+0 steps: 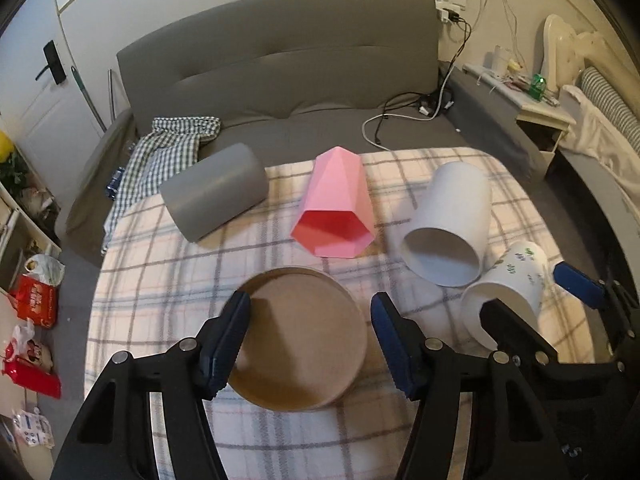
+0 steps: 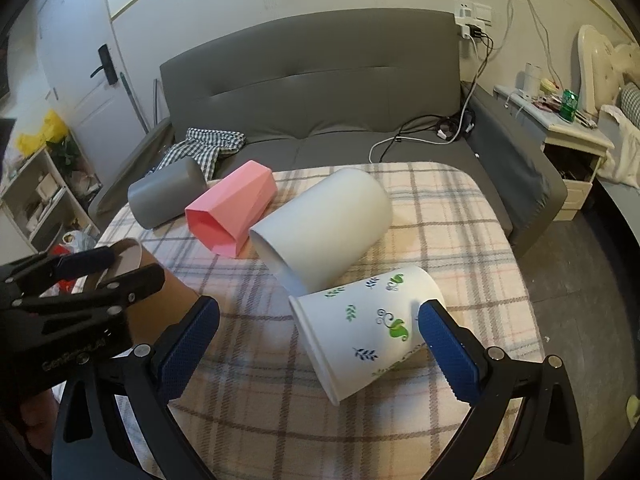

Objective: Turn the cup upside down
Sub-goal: 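Lower the tan cup upright onto the table and open the left gripper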

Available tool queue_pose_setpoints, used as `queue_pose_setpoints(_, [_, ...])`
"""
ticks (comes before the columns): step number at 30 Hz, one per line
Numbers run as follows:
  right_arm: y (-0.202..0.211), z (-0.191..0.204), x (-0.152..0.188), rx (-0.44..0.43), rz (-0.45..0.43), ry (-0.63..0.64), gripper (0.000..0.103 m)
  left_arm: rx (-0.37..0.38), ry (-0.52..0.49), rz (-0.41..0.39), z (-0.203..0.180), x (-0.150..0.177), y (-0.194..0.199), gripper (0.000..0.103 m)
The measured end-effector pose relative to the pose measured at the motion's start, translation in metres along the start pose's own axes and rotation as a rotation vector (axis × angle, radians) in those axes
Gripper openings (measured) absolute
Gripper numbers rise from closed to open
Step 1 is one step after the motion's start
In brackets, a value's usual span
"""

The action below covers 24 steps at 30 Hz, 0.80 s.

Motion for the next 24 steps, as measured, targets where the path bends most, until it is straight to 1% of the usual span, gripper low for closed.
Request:
queue_pose_setpoints(2, [0.002,-0.003,-0.001,0.004,-0.007,-0.005,0.1,0.011,0.006,0.002,-0.001,0.001,0.002,0.064])
queue_pose_setpoints(3, [0.004,-0.004,-0.001,0.004,-0.012,-0.009,0.1,0.013,0.008,0.001,-0.001,0.002,0.003,0.066])
queue_pose_setpoints(6, [0.009,-0.007,-0.002,0.005,-0.027,-0.02,0.1,0.015,0.011,-0.015,-0.001,0.001,0.01,0.067])
queue_pose_setpoints(8, [0.013,-0.01,-0.001,0.008,-0.037,-0.031,0.1,0.025,0.009,-0.035,-0.001,0.0,0.017,0.068])
queue_pose_setpoints(10, [0.018,-0.011,-0.001,0.012,-0.048,-0.037,0.1,0.039,0.009,-0.069,-0.002,-0.002,0.028,0.071])
queue_pose_setpoints(12, [0.024,-0.011,-0.001,0.02,-0.065,-0.033,0.1,0.053,0.012,-0.107,-0.001,-0.004,0.041,0.072])
queue_pose_setpoints(18, [0.045,0.003,0.002,0.024,-0.116,0.011,0.1,0.081,0.049,-0.191,0.016,0.0,0.072,0.072])
queue_pose_setpoints(24, [0.063,0.025,0.01,0.018,-0.148,0.069,0.1,0.079,0.084,-0.234,0.041,0.018,0.088,0.072])
Point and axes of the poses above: each gripper's, at about its wrist camera, not at the fingertips, and y roughly against the way its jaws point, z to its left, x to its underside, the point moved 3 cm from there along -y, roughly the way its jaws point, and after that the axes turned 3 degrees about y, right-handed, at the moved point
